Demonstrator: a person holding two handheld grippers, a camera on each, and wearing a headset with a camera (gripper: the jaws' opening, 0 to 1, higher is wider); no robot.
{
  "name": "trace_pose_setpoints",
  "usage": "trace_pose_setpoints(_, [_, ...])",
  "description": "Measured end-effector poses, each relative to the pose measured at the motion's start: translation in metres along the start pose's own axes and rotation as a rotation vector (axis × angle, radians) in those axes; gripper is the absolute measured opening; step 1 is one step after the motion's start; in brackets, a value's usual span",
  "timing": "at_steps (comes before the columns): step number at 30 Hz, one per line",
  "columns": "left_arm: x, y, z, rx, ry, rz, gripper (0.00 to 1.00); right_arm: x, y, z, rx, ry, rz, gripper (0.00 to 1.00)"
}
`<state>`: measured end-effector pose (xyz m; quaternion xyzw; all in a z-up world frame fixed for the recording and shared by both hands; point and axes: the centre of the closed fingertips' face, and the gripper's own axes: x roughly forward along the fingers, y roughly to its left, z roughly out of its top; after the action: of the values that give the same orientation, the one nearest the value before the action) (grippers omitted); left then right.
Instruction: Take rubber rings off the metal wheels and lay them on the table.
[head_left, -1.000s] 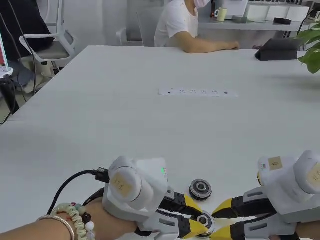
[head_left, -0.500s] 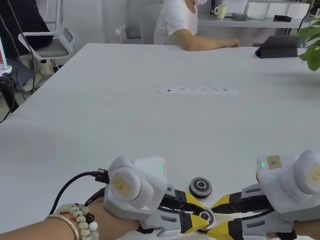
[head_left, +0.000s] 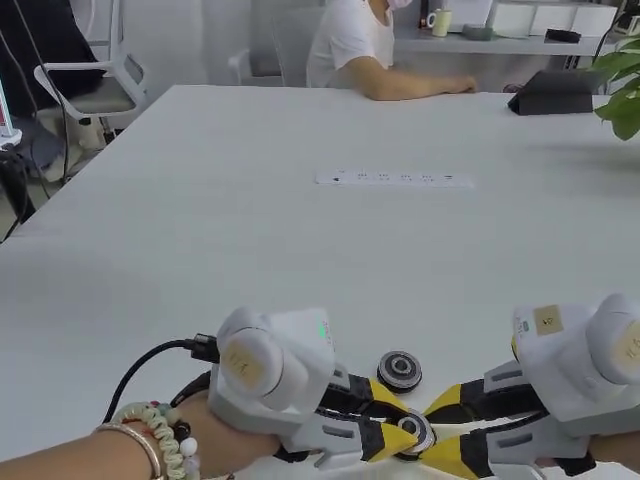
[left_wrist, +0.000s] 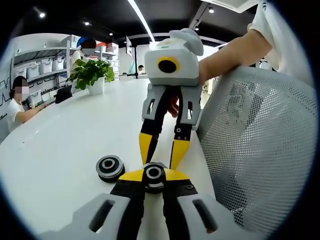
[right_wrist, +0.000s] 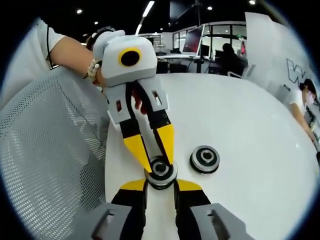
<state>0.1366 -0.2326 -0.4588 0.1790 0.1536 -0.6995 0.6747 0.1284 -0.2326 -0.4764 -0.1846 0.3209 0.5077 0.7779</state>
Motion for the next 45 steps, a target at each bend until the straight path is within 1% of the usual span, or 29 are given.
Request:
trace_pose_setpoints(12, [0.0008, 0.0, 0.0002, 0.001, 0.0, 0.001, 0.07, -0.0043, -0.0006, -0.0033, 0.029, 0.006, 0.01, 0.11])
trace_pose_setpoints(13, [0.0007, 0.0, 0.0001, 0.001, -0.001, 0.001, 0.07, -0.0045, -0.0006, -0.0036, 0.03, 0.007, 0.01, 0.1])
trace_pose_setpoints(14, [0.0006, 0.0, 0.0001, 0.001, 0.0, 0.001, 0.07, -0.0049, -0.0003, -0.0051, 0.028, 0.016, 0.012, 0.03])
trace_pose_setpoints(15, [0.0007, 0.0, 0.0002, 0.001, -0.001, 0.001, 0.07, -0.0052, -0.0012, -0.0056, 0.028, 0.015, 0.009, 0.0])
trace_pose_setpoints(21, [0.0001, -0.0002, 0.0, 0.001, -0.001, 0.001, 0.07, -0.0046, -0.0013, -0.0059, 0.02, 0.024, -0.001, 0.0])
trace_pose_setpoints(25, [-0.0003, 0.0003, 0.0, -0.001, -0.002, 0.006, 0.07, -0.0047, -0.0042, -0.0062, 0.074, 0.028, -0.017, 0.0])
trace_pose_setpoints(31, [-0.0007, 0.0002, 0.0001, -0.002, -0.003, 0.008, 0.07, -0.0047, -0.0044, -0.0066, 0.113, 0.03, -0.022, 0.0])
trace_pose_setpoints(33, [-0.0007, 0.0003, 0.0001, -0.002, -0.003, 0.008, 0.07, -0.0045, -0.004, -0.0071, 0.134, 0.023, -0.015, 0.0])
trace_pose_setpoints(35, [-0.0007, 0.0002, 0.0001, -0.002, -0.004, 0.008, 0.07, -0.004, -0.0004, -0.0069, 0.151, 0.015, 0.007, 0.04])
trace_pose_setpoints(37, [-0.0007, 0.0003, 0.0001, -0.002, -0.004, 0.008, 0.07, -0.0035, 0.0011, -0.0063, 0.144, 0.014, 0.009, 0.08])
trace_pose_setpoints(38, [-0.0007, 0.0004, 0.0001, -0.002, -0.004, 0.008, 0.07, -0.0033, 0.0005, -0.0065, 0.128, 0.018, 0.005, 0.08])
trace_pose_setpoints(41, [-0.0007, 0.0006, 0.0001, -0.003, -0.004, 0.008, 0.07, -0.0032, 0.0005, -0.006, 0.131, 0.018, 0.002, 0.08])
trace_pose_setpoints(42, [-0.0007, 0.0005, 0.0002, -0.003, -0.005, 0.008, 0.07, -0.0037, 0.0003, -0.0074, 0.16, 0.032, 0.002, 0.08])
trace_pose_setpoints(43, [-0.0007, 0.0005, 0.0002, -0.003, -0.005, 0.007, 0.07, -0.0037, -0.0007, -0.0073, 0.177, 0.034, -0.005, 0.08])
trace_pose_setpoints(45, [-0.0007, 0.0005, 0.0002, -0.003, -0.005, 0.008, 0.07, -0.0025, -0.0013, -0.0055, 0.141, 0.027, -0.008, 0.08])
